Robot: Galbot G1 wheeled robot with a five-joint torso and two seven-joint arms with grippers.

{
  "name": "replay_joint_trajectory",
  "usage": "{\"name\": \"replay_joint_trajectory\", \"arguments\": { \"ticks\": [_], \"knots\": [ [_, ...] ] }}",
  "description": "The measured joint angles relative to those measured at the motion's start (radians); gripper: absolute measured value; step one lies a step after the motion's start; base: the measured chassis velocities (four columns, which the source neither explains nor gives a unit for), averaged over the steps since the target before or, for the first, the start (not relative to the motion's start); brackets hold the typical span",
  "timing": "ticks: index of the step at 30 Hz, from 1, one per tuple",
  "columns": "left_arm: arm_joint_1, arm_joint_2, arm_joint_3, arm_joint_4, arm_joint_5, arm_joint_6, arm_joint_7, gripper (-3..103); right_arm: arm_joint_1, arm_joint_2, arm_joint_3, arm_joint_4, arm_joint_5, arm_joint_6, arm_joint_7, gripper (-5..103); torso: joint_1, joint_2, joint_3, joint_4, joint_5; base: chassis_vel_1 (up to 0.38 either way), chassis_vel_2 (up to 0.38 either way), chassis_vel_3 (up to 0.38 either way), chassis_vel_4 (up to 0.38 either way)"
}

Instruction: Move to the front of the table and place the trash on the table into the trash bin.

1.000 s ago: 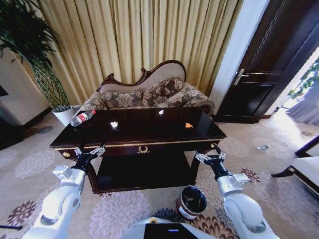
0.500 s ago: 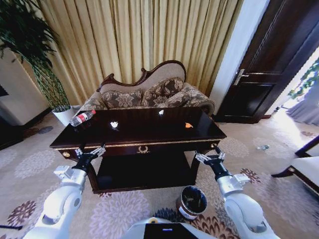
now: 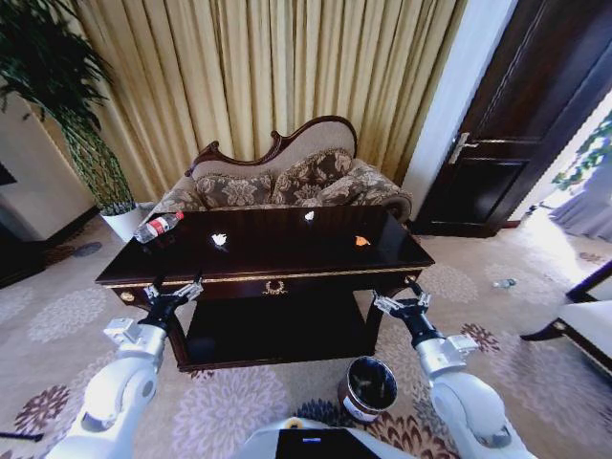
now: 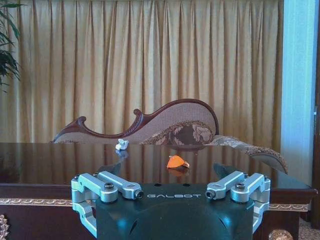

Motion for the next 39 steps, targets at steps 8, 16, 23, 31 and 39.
{"name": "replay_joint_trajectory", "arguments": {
  "ticks": [8, 16, 23, 31, 39],
  "knots": [
    [0.001, -0.001, 0.001, -0.003, 0.002, -0.001, 0.0, 100, -0.003, 0.001, 0.006, 0.0, -0.001, 0.002, -0.009, 100, 0.0, 0.0, 0.0, 0.0, -0.0001, 0.0, 0.0, 0.0, 0.0],
    [0.005, -0.004, 0.0, -0.005, 0.006, -0.004, 0.001, 100, -0.005, 0.004, 0.009, -0.003, -0.003, 0.003, -0.017, 100, 0.0, 0.001, 0.0, 0.0, 0.0, 0.0, 0.0, 0.0, 0.0],
    [0.005, -0.004, 0.0, -0.005, 0.008, -0.005, 0.001, 100, -0.006, 0.003, 0.015, -0.006, -0.004, 0.006, -0.021, 100, 0.0, 0.001, 0.0, 0.0001, 0.0, 0.0, 0.0, 0.0, 0.0],
    [0.004, -0.002, -0.002, -0.004, 0.008, -0.005, 0.001, 100, -0.008, 0.003, 0.019, -0.007, -0.004, 0.009, -0.026, 100, 0.0, 0.001, 0.0, 0.0, -0.0001, 0.0, 0.0, 0.0, 0.0],
    [0.01, -0.003, -0.007, -0.009, 0.007, -0.006, 0.001, 100, -0.008, 0.003, 0.01, -0.008, -0.013, 0.01, -0.027, 100, 0.0, 0.001, 0.0, 0.0, 0.0, 0.0, 0.0, 0.0, 0.0]
  ]
}}
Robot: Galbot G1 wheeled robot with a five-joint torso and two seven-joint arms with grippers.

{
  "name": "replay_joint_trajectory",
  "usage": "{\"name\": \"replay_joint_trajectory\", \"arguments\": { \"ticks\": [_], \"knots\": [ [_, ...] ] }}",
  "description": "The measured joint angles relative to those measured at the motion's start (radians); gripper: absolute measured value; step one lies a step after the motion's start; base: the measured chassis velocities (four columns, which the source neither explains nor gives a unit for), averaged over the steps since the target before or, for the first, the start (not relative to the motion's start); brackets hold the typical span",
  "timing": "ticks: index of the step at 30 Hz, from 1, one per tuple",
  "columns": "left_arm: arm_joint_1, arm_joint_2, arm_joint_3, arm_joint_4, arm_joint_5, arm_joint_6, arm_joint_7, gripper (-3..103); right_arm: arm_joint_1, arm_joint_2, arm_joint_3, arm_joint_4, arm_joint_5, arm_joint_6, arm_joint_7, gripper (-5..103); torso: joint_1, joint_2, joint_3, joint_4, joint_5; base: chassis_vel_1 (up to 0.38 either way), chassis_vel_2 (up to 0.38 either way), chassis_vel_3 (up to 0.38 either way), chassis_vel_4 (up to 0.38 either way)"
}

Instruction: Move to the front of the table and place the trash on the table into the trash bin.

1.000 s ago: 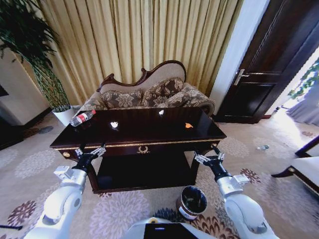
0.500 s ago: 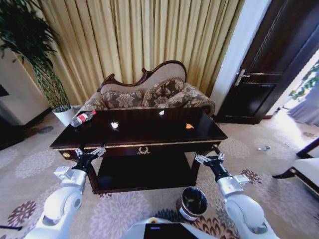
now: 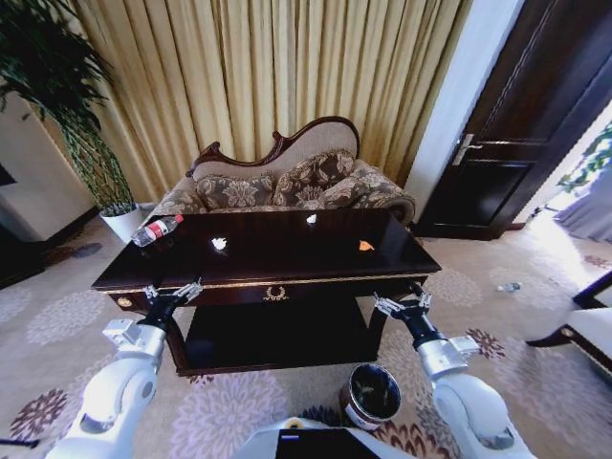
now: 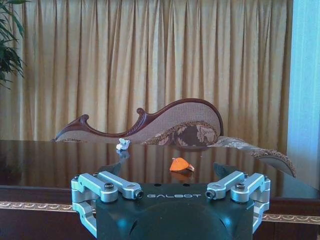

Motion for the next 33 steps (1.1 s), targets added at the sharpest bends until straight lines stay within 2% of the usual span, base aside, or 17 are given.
{"name": "replay_joint_trajectory", "arguments": {
  "ticks": [33],
  "knots": [
    [-0.005, -0.006, 0.003, 0.011, 0.006, -0.008, 0.0, 100, -0.002, 0.004, 0.0, -0.01, -0.008, 0.023, -0.009, 100, 0.0, 0.0, 0.0, 0.0, 0.0, 0.0, 0.0, 0.0, 0.0]
  ]
}}
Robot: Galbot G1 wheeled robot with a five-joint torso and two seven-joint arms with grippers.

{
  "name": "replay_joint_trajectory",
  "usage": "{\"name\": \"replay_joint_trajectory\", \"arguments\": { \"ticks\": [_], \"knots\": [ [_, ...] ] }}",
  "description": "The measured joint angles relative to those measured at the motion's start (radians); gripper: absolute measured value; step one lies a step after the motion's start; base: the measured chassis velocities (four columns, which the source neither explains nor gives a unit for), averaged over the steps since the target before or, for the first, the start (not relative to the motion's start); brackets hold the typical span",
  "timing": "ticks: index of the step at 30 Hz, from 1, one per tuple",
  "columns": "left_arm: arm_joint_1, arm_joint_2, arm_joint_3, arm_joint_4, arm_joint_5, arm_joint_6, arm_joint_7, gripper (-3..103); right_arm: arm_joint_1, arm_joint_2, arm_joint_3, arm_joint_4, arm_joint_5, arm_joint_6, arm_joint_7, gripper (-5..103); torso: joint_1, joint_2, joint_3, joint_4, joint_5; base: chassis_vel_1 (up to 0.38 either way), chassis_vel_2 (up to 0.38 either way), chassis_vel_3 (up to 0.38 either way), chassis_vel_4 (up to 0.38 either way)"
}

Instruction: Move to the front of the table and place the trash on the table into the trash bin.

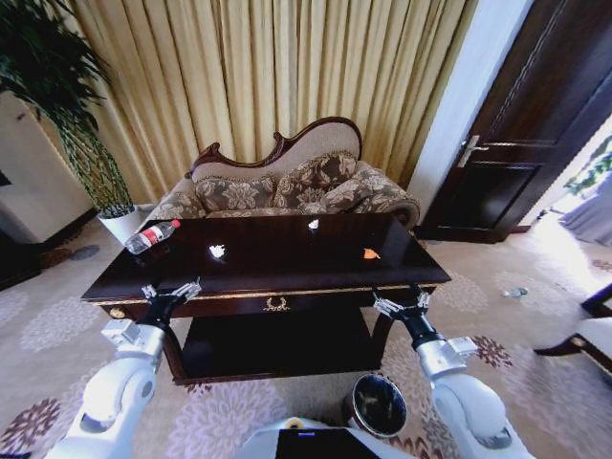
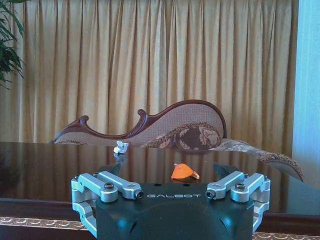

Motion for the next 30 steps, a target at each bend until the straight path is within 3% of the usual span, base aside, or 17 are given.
{"name": "replay_joint_trajectory", "arguments": {
  "ticks": [14, 18, 25, 30],
  "knots": [
    [0.005, -0.005, -0.002, -0.01, -0.013, -0.002, 0.0, 100, 0.015, -0.007, -0.016, 0.016, 0.008, 0.001, 0.02, 100, 0.0, 0.0, 0.0, 0.0, 0.0, 0.0, 0.0, 0.0, 0.0],
    [0.013, -0.006, -0.006, -0.023, -0.025, 0.005, -0.001, 100, 0.047, -0.02, -0.025, 0.035, 0.042, -0.075, 0.061, 100, 0.0, 0.0, 0.0, -0.0001, 0.0, 0.0, 0.0, 0.0, 0.0],
    [0.044, 0.004, -0.041, -0.06, -0.048, 0.039, -0.001, 100, 0.188, -0.119, -0.038, 0.039, 0.237, -0.259, 0.171, 100, 0.0, 0.0, 0.0, 0.0001, 0.0002, 0.0, 0.0, 0.0, 0.0],
    [0.059, 0.009, -0.075, -0.077, -0.057, 0.077, 0.004, 100, 0.249, -0.175, -0.052, 0.008, 0.337, -0.318, 0.225, 100, 0.0, 0.0, 0.0, 0.0002, 0.0001, 0.0, 0.0, 0.0, 0.0]
  ]
}}
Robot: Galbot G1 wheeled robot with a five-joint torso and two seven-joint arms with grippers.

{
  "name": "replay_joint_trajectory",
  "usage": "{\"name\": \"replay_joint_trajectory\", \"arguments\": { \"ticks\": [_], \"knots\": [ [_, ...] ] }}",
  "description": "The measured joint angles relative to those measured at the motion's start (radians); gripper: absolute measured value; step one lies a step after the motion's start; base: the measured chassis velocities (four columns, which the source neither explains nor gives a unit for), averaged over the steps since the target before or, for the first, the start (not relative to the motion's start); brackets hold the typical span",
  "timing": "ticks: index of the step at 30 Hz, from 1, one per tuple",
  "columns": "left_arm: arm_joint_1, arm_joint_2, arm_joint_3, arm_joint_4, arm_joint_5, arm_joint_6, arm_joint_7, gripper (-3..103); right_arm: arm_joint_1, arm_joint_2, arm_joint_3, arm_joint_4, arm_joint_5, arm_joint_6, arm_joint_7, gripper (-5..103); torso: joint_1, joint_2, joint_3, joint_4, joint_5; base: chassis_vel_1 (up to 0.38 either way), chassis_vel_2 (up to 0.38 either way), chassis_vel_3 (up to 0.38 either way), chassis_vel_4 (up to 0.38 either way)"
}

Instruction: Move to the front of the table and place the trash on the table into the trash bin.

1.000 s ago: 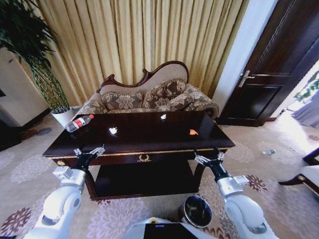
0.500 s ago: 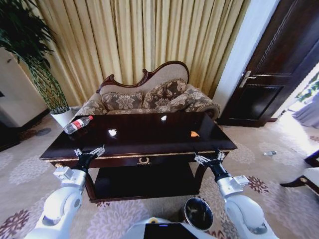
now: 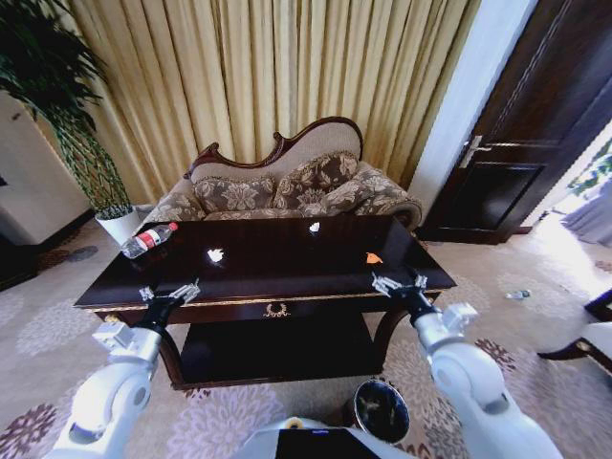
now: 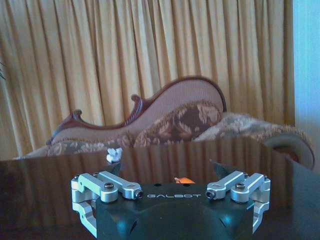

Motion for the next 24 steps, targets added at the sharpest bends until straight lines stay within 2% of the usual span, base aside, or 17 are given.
{"name": "replay_joint_trajectory", "arguments": {
  "ticks": [7, 15, 17, 24],
  "knots": [
    [0.008, 0.004, -0.016, 0.003, -0.009, 0.013, 0.009, 100, 0.075, -0.059, -0.019, -0.104, 0.031, -0.023, -0.014, 100, 0.0, 0.0, 0.0, -0.0005, 0.0, 0.0, 0.0, 0.0, 0.0],
    [0.019, 0.004, 0.003, -0.009, -0.008, 0.016, 0.01, 100, 0.235, -0.124, -0.082, -0.209, 0.085, -0.054, -0.017, 100, 0.0, 0.0, 0.0, -0.0001, -0.0001, 0.0, 0.0, 0.0, 0.0],
    [0.021, 0.003, 0.004, -0.012, -0.009, 0.016, 0.01, 100, 0.246, -0.128, -0.088, -0.216, 0.089, -0.057, -0.017, 102, 0.0, 0.0, 0.0, -0.0001, -0.0001, 0.0, 0.0, 0.0, 0.0],
    [0.032, -0.016, 0.007, -0.018, -0.01, 0.013, 0.011, 100, 0.344, -0.142, -0.161, -0.307, 0.099, -0.074, -0.015, 99, 0.0, 0.0, 0.0, -0.0002, -0.0001, 0.0, 0.0, 0.0, 0.0]
  ]
}}
